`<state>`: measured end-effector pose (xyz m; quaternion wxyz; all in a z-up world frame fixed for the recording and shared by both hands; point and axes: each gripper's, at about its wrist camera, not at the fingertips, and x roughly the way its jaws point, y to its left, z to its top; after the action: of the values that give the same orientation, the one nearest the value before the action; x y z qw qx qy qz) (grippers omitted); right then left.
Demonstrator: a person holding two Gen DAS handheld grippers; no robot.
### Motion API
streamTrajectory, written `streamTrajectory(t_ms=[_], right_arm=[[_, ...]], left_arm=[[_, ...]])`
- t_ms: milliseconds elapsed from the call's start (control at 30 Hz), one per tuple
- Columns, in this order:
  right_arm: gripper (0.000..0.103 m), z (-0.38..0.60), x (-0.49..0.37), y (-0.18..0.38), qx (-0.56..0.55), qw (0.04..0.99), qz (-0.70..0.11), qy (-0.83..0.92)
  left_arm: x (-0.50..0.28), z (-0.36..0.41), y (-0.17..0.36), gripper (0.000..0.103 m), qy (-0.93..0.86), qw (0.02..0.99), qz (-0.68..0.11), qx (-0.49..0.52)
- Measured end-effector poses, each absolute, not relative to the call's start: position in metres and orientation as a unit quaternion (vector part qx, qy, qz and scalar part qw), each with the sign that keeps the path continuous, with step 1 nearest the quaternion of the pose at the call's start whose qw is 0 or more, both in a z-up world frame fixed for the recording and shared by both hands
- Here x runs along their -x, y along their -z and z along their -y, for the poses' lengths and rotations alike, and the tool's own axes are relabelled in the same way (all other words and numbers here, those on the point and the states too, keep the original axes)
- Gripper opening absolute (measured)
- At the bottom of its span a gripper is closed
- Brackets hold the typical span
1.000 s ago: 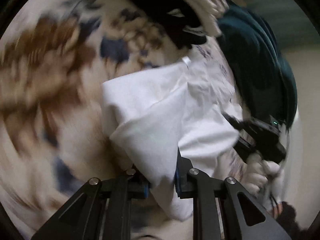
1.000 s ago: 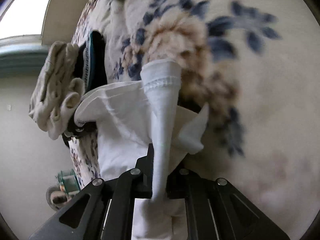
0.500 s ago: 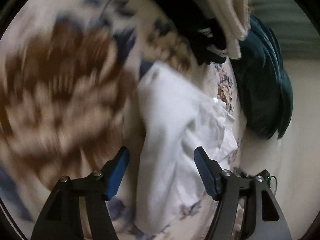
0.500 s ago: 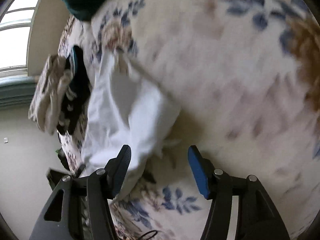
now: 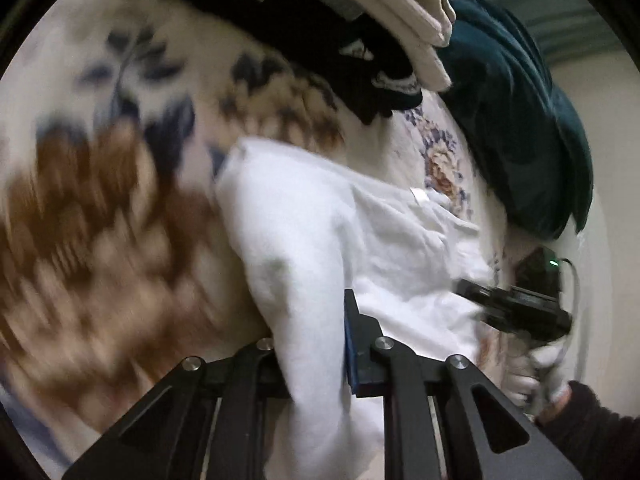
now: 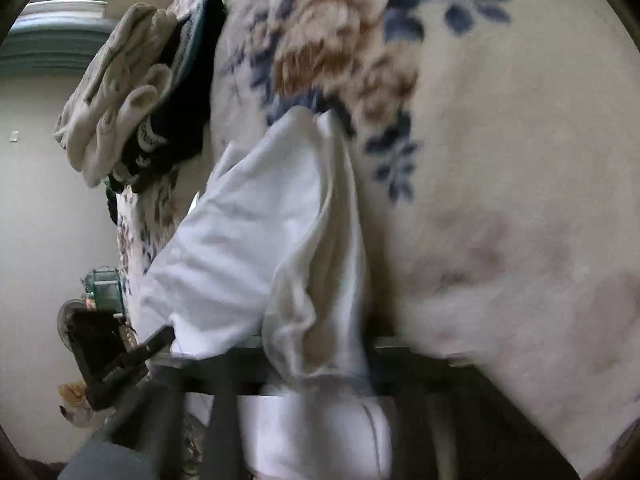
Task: Fold small clothes
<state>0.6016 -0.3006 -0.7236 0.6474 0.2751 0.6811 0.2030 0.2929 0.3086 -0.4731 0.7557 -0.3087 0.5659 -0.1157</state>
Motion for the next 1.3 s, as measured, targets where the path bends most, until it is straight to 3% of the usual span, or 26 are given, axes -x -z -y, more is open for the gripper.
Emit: streamTrajectory(t_ms=[100, 167, 200, 233, 267, 333, 400, 433, 667, 700, 733, 767, 900, 1000, 1033, 1100, 1167, 1300], right_arm=[[0.015, 0.305, -0.579, 0.714, -0.339, 0.637, -0.667, -0.185], [0.015, 0.307, -0.561, 0.707, -0.389, 0.621, -0.658, -0.172], [0.015, 0.306, -0.557, 0.707, -0.395, 0.617, -0.66, -0.165], [0.019, 0.305, -0.552, 0.711, -0.395, 0.61, -0.67, -0.152], [0.032, 0.306, -0.55, 0.713, -0.372, 0.613, -0.686, -0.126], [0.035, 0.311, -0.549, 0.705, -0.334, 0.634, -0.691, -0.095], [0.047, 0.318, -0.551, 0.69, -0.324, 0.656, -0.676, -0.084], [0.059, 0.318, -0.554, 0.683, -0.315, 0.668, -0.669, -0.083], [0.063, 0.287, -0.611, 0.669, -0.192, 0.716, -0.662, -0.106], [0.061, 0.284, -0.617, 0.672, -0.186, 0.715, -0.665, -0.109], [0.038, 0.28, -0.62, 0.674, -0.181, 0.719, -0.662, -0.11], [0.003, 0.277, -0.621, 0.674, -0.168, 0.724, -0.659, -0.111], [0.003, 0.27, -0.618, 0.665, -0.124, 0.744, -0.654, -0.058], [0.003, 0.287, -0.616, 0.673, -0.137, 0.72, -0.68, -0.026], [0.004, 0.285, -0.617, 0.669, -0.134, 0.715, -0.685, -0.028], [0.017, 0.274, -0.621, 0.656, -0.097, 0.712, -0.695, -0.017], [0.047, 0.262, -0.623, 0.632, -0.081, 0.728, -0.681, -0.021], [0.05, 0.214, -0.635, 0.613, -0.057, 0.73, -0.672, -0.111]], left_arm=[[-0.318, -0.318, 0.481, 0.018, 0.141, 0.742, -0.593, 0.278], [-0.324, -0.317, 0.493, 0.037, 0.138, 0.728, -0.623, 0.251], [-0.321, -0.32, 0.494, 0.038, 0.137, 0.726, -0.625, 0.254], [-0.319, -0.321, 0.493, 0.041, 0.134, 0.726, -0.623, 0.258], [-0.314, -0.322, 0.486, 0.048, 0.113, 0.735, -0.619, 0.252], [-0.302, -0.324, 0.476, 0.052, 0.081, 0.751, -0.611, 0.235], [-0.288, -0.324, 0.463, 0.061, 0.033, 0.773, -0.597, 0.214], [-0.28, -0.325, 0.458, 0.064, 0.005, 0.782, -0.588, 0.205], [-0.23, -0.331, 0.47, 0.065, -0.136, 0.779, -0.581, 0.19], [-0.226, -0.336, 0.472, 0.065, -0.14, 0.776, -0.584, 0.194], [-0.221, -0.338, 0.476, 0.065, -0.145, 0.771, -0.588, 0.197], [-0.218, -0.341, 0.48, 0.065, -0.156, 0.764, -0.595, 0.195], [-0.211, -0.351, 0.485, 0.065, -0.146, 0.758, -0.604, 0.199], [-0.215, -0.358, 0.495, 0.086, -0.118, 0.755, -0.611, 0.207], [-0.216, -0.362, 0.499, 0.098, -0.107, 0.754, -0.613, 0.211], [-0.227, -0.356, 0.506, 0.103, -0.099, 0.753, -0.619, 0.203], [-0.233, -0.351, 0.508, 0.103, -0.113, 0.749, -0.629, 0.176], [-0.243, -0.343, 0.507, 0.103, -0.13, 0.739, -0.642, 0.159]])
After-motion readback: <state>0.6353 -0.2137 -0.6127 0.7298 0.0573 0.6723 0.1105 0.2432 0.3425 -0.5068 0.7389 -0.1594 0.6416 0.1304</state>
